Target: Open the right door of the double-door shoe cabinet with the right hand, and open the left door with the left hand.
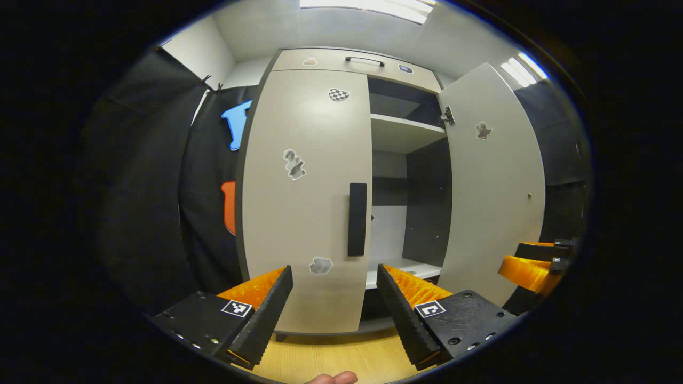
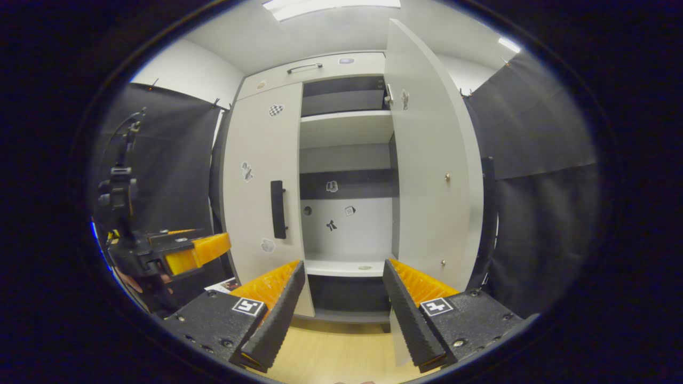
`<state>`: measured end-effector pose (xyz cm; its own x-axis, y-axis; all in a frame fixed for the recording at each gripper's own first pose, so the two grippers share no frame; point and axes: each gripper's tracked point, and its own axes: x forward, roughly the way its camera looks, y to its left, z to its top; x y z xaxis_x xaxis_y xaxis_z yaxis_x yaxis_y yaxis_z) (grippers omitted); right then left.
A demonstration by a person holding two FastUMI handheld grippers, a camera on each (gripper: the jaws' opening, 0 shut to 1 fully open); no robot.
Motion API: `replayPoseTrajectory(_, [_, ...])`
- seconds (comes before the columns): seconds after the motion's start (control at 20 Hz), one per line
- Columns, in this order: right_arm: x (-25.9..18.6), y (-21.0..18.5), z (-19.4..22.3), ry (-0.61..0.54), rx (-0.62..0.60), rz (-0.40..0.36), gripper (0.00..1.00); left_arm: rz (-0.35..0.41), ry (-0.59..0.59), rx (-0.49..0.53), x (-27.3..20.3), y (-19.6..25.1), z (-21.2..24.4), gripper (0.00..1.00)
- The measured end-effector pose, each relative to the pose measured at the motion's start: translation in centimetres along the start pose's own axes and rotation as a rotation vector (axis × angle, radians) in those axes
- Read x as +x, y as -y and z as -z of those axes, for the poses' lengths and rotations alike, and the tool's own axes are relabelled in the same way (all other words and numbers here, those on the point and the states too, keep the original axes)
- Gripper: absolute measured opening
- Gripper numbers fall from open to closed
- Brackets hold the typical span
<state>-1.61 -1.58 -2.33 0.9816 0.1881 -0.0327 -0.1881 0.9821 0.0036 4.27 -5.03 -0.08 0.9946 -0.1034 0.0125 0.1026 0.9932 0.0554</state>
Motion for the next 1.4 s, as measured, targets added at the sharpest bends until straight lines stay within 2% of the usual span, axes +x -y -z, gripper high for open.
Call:
replayPoseTrajectory(0.25, [-1.4, -0.6, 0.5, -0.011, -0.015, -0.025, 0.92, 0.003, 0.056, 0.075, 6.2, 1.8, -2.1, 0.95])
replayPoseTrajectory(0.35, [-1.6, -0.4, 0.4, -0.006, -0.031, -0.02, 0.92, 0.023, 0.057, 0.066, 8.4, 2.7, -2.4, 0.95])
replayPoseTrajectory(0.6, [-2.1, 0.4, -0.1, 0.003, -0.043, -0.005, 0.91, 0.004, 0.041, -0.007, 12.1, 2.9, -2.7, 0.96])
replayPoseTrajectory(0.85, [-1.8, 1.2, 0.3, -0.008, -0.038, 0.015, 0.92, -0.056, 0.021, -0.034, 12.8, 1.9, -2.4, 0.96])
replayPoseTrajectory(1.1, [-1.3, 0.6, 0.6, -0.014, -0.015, -0.005, 0.92, -0.119, 0.004, -0.004, 13.4, 0.9, -2.2, 0.9])
replayPoseTrajectory(1.4, [-0.6, 1.1, 1.3, -0.031, -0.011, -0.005, 0.92, -0.15, 0.001, -0.007, 13.5, 0.7, -2.3, 0.91])
